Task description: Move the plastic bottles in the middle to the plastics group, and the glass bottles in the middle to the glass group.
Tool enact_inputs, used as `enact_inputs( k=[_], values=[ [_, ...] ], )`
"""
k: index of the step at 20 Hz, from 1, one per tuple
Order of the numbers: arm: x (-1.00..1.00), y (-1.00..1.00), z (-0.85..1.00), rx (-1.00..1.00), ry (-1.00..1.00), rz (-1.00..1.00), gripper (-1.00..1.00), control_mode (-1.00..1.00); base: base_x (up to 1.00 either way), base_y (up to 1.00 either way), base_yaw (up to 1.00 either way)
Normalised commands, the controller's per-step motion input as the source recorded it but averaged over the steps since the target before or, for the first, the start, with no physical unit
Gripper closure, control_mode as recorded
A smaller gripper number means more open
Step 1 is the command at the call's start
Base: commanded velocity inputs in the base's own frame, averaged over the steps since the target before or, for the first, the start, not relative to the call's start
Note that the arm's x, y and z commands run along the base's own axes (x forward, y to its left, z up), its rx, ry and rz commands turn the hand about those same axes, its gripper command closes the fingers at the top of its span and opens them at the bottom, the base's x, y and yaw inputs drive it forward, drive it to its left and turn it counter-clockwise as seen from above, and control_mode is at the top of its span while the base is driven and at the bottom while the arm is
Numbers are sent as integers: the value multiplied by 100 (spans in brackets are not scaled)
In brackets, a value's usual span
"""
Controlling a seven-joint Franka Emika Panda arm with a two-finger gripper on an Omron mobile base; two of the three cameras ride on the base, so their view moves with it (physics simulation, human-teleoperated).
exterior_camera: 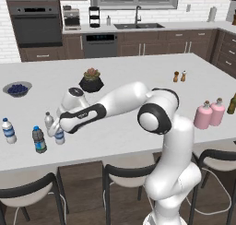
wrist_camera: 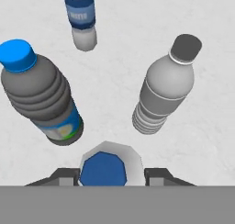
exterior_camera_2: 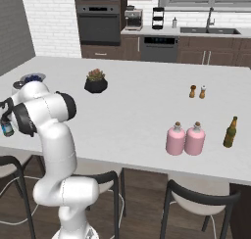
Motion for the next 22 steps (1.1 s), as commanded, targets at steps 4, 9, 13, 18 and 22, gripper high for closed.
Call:
enact_inputs(
  k=[4, 9, 13, 18, 22],
  values=[
    [21, 1, 0, 0, 0, -1, 100, -100, 0, 0, 0],
    [11, 0, -10, 0, 6, 0, 100, -100, 0, 0, 0],
    [0, 0, -33, 0, 5, 0, 100, -100, 0, 0, 0],
    [0, -2, -39, 4, 0, 0, 100, -100, 0, 0, 0],
    [0, -9, -35, 15, 0, 0, 100, -100, 0, 0, 0]
  ],
)
